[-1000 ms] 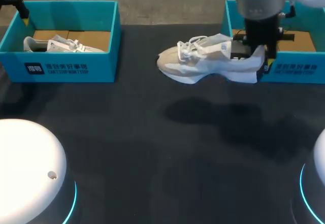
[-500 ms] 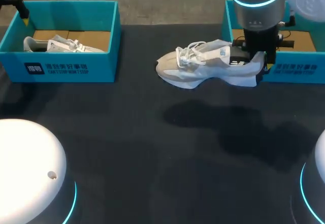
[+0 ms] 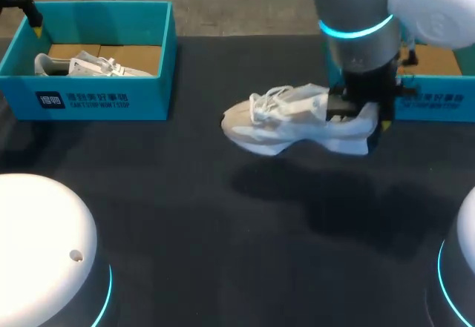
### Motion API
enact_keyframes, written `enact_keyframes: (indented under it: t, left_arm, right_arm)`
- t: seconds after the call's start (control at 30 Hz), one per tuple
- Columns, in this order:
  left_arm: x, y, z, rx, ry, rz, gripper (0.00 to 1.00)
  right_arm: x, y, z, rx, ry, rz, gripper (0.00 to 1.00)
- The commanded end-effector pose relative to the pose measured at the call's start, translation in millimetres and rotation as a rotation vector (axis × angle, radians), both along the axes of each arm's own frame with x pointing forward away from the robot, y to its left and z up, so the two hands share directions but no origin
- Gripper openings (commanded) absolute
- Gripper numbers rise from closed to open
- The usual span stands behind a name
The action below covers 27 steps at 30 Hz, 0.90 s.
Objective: Take the shoe out of the shoebox, open the shoe tongue, remove and reinsert the insole, then place the shoe into the shoebox
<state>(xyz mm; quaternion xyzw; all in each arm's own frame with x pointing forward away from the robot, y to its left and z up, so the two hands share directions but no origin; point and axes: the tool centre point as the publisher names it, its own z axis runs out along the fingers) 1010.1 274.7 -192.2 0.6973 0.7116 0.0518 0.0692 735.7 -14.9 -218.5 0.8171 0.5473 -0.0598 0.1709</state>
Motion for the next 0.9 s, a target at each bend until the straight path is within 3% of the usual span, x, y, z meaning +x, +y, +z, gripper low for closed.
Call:
enact_keyframes:
  t: [0.03, 0.23, 0.4, 0.9]
  left_arm:
    - [-1.2, -0.1, 0.4, 0.002, -0.002, 0.000, 1.00]
    - [-1.2, -0.1, 0.4, 0.002, -0.002, 0.000, 1.00]
    - [-1.2, -0.1, 0.4, 0.002, -0.002, 0.000, 1.00]
    - [-1.2, -0.1, 0.4, 0.002, -0.002, 0.000, 1.00]
  right_arm:
    - [-9.6, 23.7, -22.7, -0.007, 0.005, -0.002, 0.00]
    - [-15.6, 43.1, -57.0, 0.044, 0.039, 0.043, 0.00]
    - [-16.1, 42.3, -79.2, 0.082, 0.068, 0.039, 0.00]
    - [-20.2, 42.5, -122.7, 0.089, 0.099, 0.097, 0.00]
